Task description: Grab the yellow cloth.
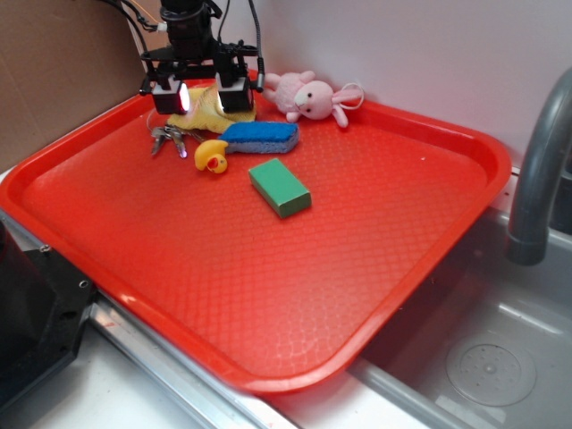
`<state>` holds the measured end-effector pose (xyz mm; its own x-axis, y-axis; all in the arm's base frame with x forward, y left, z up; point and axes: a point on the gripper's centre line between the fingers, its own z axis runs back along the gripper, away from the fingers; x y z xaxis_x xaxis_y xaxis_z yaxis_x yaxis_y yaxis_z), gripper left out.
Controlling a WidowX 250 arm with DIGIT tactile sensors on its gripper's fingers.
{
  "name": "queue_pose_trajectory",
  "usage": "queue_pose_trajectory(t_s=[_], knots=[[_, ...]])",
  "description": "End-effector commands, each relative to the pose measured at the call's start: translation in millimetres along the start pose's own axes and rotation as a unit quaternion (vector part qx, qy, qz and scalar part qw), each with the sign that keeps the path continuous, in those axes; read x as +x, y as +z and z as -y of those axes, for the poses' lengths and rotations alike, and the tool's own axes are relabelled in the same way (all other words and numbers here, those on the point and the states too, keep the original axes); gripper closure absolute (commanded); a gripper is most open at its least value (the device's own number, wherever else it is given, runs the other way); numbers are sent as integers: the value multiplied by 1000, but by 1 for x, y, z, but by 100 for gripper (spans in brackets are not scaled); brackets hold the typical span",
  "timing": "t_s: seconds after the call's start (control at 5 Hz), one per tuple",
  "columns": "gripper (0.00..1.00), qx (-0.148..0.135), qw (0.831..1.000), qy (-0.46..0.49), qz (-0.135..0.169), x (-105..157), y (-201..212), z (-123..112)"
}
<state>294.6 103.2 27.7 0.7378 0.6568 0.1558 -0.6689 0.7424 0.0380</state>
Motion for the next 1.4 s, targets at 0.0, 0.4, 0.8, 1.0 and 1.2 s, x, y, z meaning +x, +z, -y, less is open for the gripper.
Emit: queue_pose_trajectory(t_s=[0.0,0.4,0.8,1.0,1.2], knots=[[100,0,1000,3,28,11,9,-2],[100,27,997,-15,65,4,39,2],[100,-5,997,-27,77,-18,105,11],[100,-44,996,-55,50,-43,139,16],[100,-73,991,-109,16,-79,172,18]])
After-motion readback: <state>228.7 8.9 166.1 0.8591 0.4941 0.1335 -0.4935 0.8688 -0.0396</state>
